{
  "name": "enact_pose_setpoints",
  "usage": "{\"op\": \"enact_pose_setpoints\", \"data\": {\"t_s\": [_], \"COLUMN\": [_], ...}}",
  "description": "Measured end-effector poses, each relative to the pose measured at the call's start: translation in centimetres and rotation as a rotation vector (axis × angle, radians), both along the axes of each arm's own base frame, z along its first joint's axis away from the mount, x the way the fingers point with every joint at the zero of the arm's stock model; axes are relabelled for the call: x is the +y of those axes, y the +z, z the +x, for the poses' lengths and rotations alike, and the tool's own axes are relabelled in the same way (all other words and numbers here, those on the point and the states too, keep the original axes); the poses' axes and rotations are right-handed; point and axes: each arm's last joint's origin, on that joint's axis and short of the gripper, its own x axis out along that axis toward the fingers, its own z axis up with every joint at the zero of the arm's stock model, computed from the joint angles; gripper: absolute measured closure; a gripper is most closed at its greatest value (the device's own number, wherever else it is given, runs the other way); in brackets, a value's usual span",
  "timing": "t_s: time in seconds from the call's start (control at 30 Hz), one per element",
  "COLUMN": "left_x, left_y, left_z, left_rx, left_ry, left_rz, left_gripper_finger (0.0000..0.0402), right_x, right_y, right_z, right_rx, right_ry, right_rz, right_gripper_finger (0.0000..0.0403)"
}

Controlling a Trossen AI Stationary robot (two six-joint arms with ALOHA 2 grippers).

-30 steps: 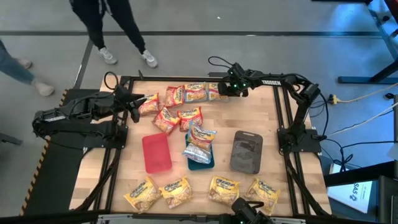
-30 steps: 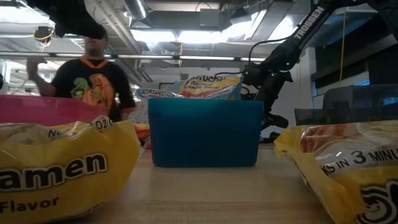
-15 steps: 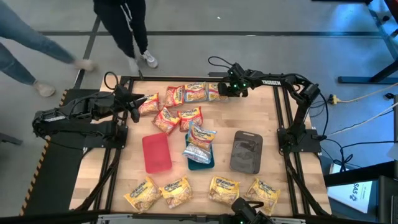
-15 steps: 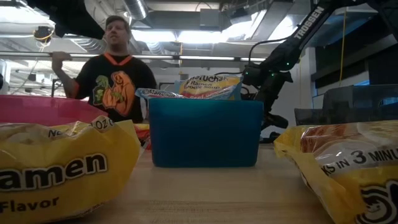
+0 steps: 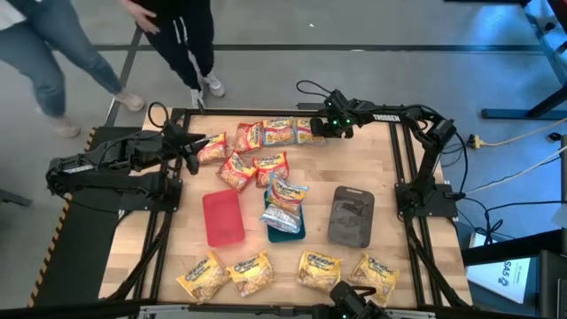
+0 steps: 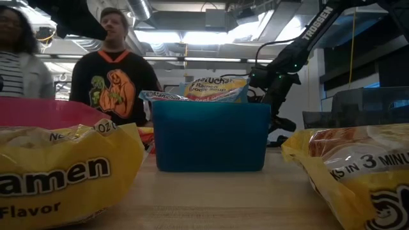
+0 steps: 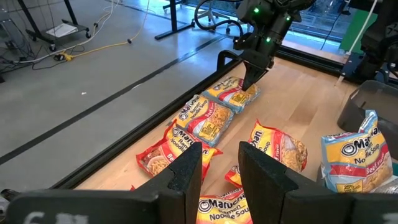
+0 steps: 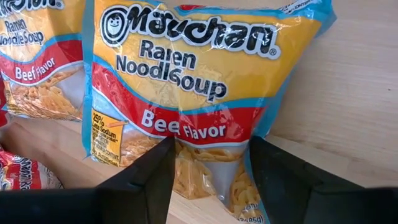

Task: Sort Maruchan noodles
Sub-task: Put the blue noodle pack into the blue bin

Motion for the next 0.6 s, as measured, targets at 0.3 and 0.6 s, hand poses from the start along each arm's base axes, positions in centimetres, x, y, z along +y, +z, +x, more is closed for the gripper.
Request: {"op": "enact_pose_setpoints", "data": {"t_s": [0.3, 0.6], "left_x": [0.00, 0.00], "left_y": [-0.01, -0.01], "left_z": [0.01, 0.00], "left_rx": [0.000, 0.002], "left_ry": [0.000, 0.000], "left_rz": [-0.001, 0.001], "left_gripper_finger": [0.0303, 0.0303], "right_x": [0.07, 0.07], "right_y": [-0.01, 0.05], "right_z": [-0.11, -0.12], "right_rx": [0.010, 0.009], "right_ry": [-0.002, -0.002], "right_rz": [0.010, 0.009], "right_gripper_finger": [0.0282, 0.0348]}}
